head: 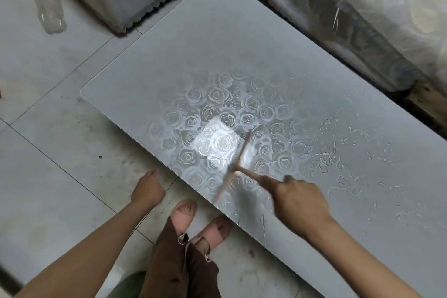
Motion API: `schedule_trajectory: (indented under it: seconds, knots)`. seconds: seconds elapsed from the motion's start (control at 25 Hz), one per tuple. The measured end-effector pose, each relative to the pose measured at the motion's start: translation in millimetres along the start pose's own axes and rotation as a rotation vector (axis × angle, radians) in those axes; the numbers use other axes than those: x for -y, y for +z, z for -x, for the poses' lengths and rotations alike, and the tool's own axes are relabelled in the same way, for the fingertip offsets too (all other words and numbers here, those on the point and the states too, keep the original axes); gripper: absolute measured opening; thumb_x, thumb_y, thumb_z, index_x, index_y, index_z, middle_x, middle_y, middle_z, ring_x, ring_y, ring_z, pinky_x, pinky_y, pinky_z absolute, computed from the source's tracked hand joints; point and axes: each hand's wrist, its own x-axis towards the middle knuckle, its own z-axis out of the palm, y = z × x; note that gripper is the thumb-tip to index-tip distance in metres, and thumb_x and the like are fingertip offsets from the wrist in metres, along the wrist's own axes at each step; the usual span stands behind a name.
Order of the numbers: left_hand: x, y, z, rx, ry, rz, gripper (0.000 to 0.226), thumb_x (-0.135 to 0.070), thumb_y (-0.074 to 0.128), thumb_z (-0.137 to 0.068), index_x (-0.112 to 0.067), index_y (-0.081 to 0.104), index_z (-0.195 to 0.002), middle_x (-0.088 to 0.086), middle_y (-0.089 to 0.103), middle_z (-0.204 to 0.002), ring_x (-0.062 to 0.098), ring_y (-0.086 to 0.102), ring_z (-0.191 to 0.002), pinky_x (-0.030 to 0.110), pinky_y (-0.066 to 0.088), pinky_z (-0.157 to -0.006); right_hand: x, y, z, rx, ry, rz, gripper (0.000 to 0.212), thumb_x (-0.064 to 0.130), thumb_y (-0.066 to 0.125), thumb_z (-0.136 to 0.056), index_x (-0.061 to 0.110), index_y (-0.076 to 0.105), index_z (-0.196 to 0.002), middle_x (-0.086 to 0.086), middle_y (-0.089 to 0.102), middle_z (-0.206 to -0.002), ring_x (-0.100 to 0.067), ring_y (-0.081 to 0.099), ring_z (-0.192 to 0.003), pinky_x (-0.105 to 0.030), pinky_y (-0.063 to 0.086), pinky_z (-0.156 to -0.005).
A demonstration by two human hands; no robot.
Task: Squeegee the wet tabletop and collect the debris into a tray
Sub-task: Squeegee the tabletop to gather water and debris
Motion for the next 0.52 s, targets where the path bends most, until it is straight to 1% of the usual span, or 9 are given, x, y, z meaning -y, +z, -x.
schedule_trajectory:
  seconds: [0.12, 0.16, 0.2, 0.24, 0.32, 0.4, 0.44, 0.52]
  knots:
    - [2, 2, -1, 0.014, 0.021, -0.015, 0.056, 0.002, 0.041, -0.085, 0.0, 0.035, -0.141, 0.014, 0.033, -0.151, 0.031, 0.038, -0.133, 0.035, 0.036, -0.103, 75, 2, -31, 0.037, -0.158, -0.066, 0.045, 0.013, 0.039, -0.09, 0.029, 0.044, -0.132, -0.011, 0.057, -0.098, -0.031, 0.061, -0.086, -0.034, 0.031, -0.063]
    - [3, 1, -2, 0.017, 0.032, -0.026, 0.057, 0.002, 0.041, -0.086, 0.0, 0.034, -0.142, 0.014, 0.033, -0.151, 0.031, 0.037, -0.134, 0.036, 0.036, -0.105, 89, 7, -35, 0.05, -0.193, -0.065, 0.043, 0.012, 0.04, -0.09, 0.025, 0.045, -0.131, -0.012, 0.056, -0.099, -0.032, 0.061, -0.087, -0.034, 0.031, -0.064]
    - [2, 1, -3, 0.014, 0.05, -0.032, 0.059, 0.002, 0.04, -0.085, -0.001, 0.033, -0.143, 0.014, 0.033, -0.15, 0.031, 0.036, -0.134, 0.036, 0.036, -0.106, 88, 10, -37, 0.054, -0.2, -0.058, 0.044, 0.011, 0.04, -0.09, 0.025, 0.046, -0.131, -0.011, 0.055, -0.097, -0.032, 0.06, -0.088, -0.034, 0.031, -0.064]
    - [4, -2, -7, 0.015, 0.08, -0.047, 0.059, 0.003, 0.039, -0.085, -0.003, 0.033, -0.143, 0.014, 0.035, -0.148, 0.031, 0.037, -0.133, 0.037, 0.037, -0.105, 79, 13, -34, 0.066, -0.162, -0.068, 0.047, 0.011, 0.04, -0.089, 0.029, 0.045, -0.132, -0.009, 0.053, -0.092, -0.031, 0.061, -0.089, -0.033, 0.031, -0.064]
    - [4, -3, -7, -0.004, 0.15, -0.078, 0.062, 0.004, 0.04, -0.082, -0.006, 0.034, -0.143, 0.012, 0.037, -0.146, 0.031, 0.037, -0.13, 0.039, 0.039, -0.102, 39, 20, -11, 0.112, -0.052, -0.074, 0.053, 0.013, 0.038, -0.089, 0.043, 0.038, -0.133, -0.005, 0.049, -0.085, -0.03, 0.061, -0.09, -0.033, 0.035, -0.065]
    - [4, -6, -8, -0.014, 0.215, -0.157, 0.066, 0.002, 0.043, -0.083, -0.01, 0.028, -0.147, 0.008, 0.028, -0.153, 0.031, 0.032, -0.134, 0.039, 0.037, -0.104, -1, 18, 13, 0.112, 0.078, -0.023, 0.052, 0.019, 0.037, -0.091, 0.049, 0.034, -0.133, -0.003, 0.058, -0.089, -0.028, 0.062, -0.09, -0.033, 0.04, -0.065]
    - [3, -7, -9, -0.021, 0.25, -0.216, 0.067, 0.0, 0.044, -0.085, -0.011, 0.026, -0.148, 0.007, 0.021, -0.156, 0.03, 0.029, -0.136, 0.038, 0.037, -0.105, -10, 13, 19, 0.089, 0.123, 0.016, 0.051, 0.021, 0.037, -0.092, 0.05, 0.034, -0.133, -0.002, 0.061, -0.09, -0.027, 0.063, -0.088, -0.033, 0.04, -0.063]
    - [-1, -9, -10, -0.034, 0.319, -0.363, 0.066, -0.006, 0.045, -0.087, -0.011, 0.022, -0.149, 0.007, 0.01, -0.159, 0.027, 0.024, -0.14, 0.034, 0.035, -0.104, -4, 6, 11, 0.039, 0.13, 0.035, 0.055, 0.019, 0.039, -0.09, 0.051, 0.03, -0.135, -0.003, 0.062, -0.087, -0.027, 0.064, -0.083, -0.033, 0.033, -0.059]
